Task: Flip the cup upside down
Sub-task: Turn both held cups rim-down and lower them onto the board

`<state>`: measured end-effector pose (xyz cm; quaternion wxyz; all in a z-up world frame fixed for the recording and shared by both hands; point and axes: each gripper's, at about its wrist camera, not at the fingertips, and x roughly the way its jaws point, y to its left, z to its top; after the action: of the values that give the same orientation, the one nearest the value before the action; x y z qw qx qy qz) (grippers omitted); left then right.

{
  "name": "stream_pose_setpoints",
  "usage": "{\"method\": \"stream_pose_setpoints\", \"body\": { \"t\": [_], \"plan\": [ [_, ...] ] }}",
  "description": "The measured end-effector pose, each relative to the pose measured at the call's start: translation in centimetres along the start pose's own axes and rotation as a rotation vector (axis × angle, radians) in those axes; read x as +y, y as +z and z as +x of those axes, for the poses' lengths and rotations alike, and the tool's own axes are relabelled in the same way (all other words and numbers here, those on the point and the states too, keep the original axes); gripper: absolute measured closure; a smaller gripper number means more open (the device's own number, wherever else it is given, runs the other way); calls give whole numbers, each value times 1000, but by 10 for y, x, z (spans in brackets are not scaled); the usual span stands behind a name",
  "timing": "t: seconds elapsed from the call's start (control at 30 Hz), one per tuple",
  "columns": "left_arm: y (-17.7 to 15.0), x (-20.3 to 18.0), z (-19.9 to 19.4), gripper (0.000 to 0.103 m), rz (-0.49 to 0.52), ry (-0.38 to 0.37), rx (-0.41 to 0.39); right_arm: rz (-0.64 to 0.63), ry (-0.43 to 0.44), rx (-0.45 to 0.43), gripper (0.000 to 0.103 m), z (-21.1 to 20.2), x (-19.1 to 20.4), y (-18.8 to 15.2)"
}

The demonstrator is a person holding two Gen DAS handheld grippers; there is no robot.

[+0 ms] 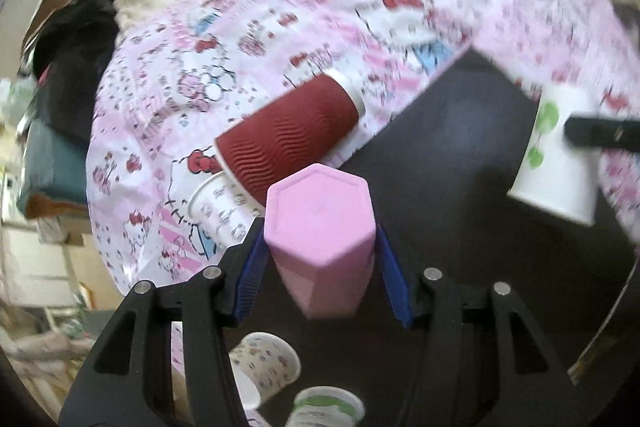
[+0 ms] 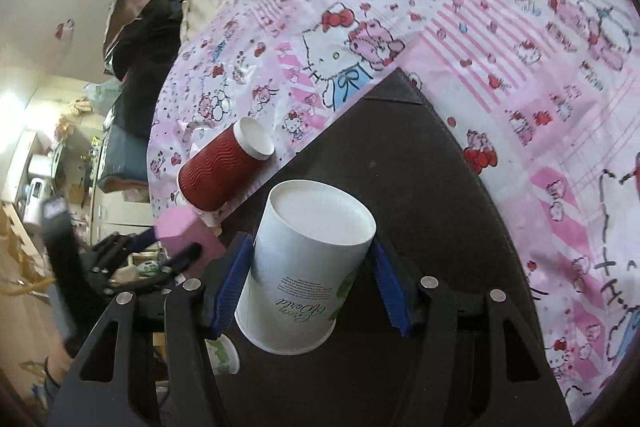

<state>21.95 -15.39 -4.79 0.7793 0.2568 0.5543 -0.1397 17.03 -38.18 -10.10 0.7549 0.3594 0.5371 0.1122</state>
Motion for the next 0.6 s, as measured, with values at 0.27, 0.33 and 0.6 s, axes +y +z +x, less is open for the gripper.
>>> {"method": "stream_pose_setpoints", "body": {
  "t": [0.27, 0.33, 0.6],
  "plan": [
    [-38, 14, -44, 54, -166, -36, -115, -167, -54, -84, 41, -22, 25, -20],
    [-50, 16, -58, 54, -199, -44, -143, -216, -56, -102, 41, -26, 34, -27],
    [-91, 28, -90, 54, -293, -50, -220, -438, -134, -199, 41, -37, 70, -58]
  ]
}}
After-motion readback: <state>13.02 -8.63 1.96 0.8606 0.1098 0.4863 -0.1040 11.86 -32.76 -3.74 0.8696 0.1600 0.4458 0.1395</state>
